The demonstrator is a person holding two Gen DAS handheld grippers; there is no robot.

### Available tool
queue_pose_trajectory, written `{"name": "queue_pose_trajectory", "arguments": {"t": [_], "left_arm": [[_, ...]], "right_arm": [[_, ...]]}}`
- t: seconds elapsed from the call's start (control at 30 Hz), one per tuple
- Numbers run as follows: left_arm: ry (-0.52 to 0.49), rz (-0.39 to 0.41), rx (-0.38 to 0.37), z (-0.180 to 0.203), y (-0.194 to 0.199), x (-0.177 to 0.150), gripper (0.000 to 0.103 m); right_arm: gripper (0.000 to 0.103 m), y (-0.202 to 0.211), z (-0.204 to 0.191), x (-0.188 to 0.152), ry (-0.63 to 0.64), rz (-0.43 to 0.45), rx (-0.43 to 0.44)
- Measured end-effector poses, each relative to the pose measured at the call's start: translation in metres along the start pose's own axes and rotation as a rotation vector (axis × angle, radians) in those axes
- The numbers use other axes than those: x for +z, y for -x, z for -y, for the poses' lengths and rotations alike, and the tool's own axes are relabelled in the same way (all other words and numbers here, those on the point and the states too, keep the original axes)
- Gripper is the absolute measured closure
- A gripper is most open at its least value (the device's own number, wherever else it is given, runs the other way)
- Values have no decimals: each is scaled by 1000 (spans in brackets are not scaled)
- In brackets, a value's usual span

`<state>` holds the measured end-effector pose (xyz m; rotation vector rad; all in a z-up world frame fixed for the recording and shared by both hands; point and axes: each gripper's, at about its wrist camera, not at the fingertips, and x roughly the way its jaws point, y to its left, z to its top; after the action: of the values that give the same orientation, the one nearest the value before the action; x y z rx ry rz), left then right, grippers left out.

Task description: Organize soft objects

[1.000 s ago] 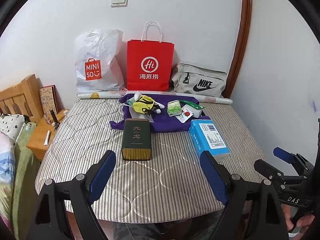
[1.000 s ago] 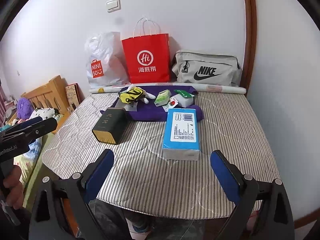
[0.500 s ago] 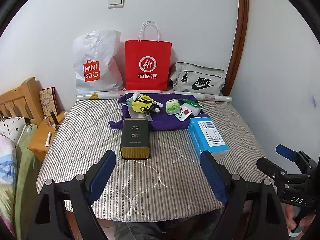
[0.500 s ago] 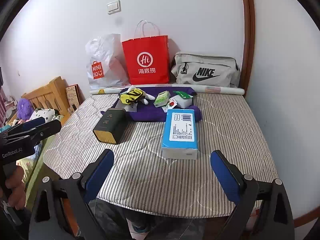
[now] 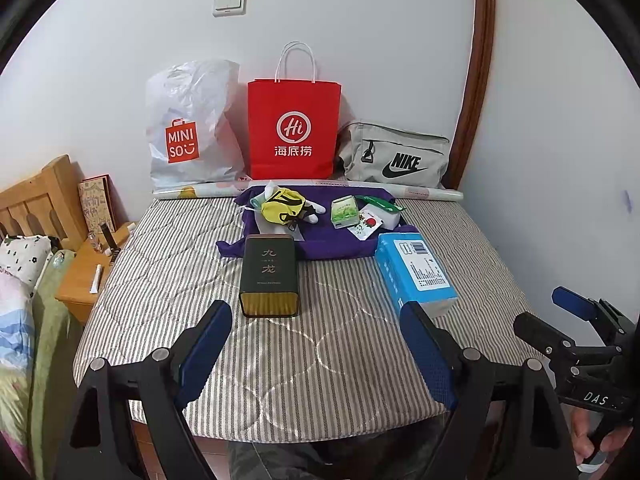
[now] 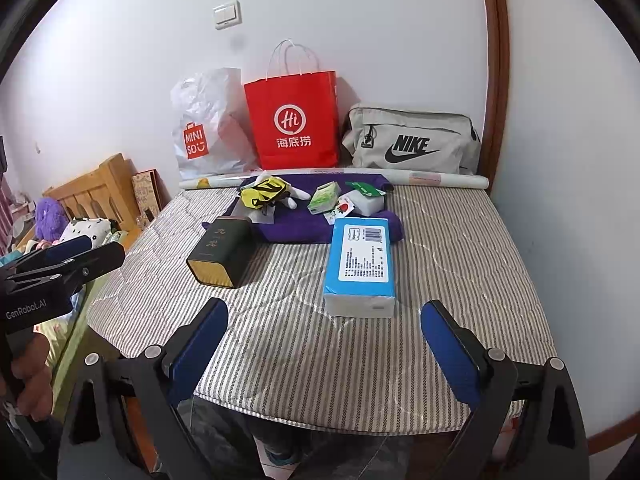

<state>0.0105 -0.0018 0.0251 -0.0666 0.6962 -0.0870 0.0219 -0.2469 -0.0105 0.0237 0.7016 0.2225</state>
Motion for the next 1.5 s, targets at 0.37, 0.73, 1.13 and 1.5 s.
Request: {"name": "queue_pose_trajectory", "arguments": {"t": [0.37, 0.73, 1.13, 1.5], "left_arm": [[-1, 0, -1, 0, 0, 1, 18], [0, -2, -1, -1, 1, 0, 18], [-1, -4, -3, -4, 2, 0, 18], [-2, -4, -1, -4, 1, 1, 18]], "right_arm": [[7, 0, 0, 0, 0, 0, 0], [7, 2, -1, -1, 4, 1, 4], [7, 2, 0, -1, 4, 1, 4], [7, 2, -1, -1, 3, 0, 4]]}}
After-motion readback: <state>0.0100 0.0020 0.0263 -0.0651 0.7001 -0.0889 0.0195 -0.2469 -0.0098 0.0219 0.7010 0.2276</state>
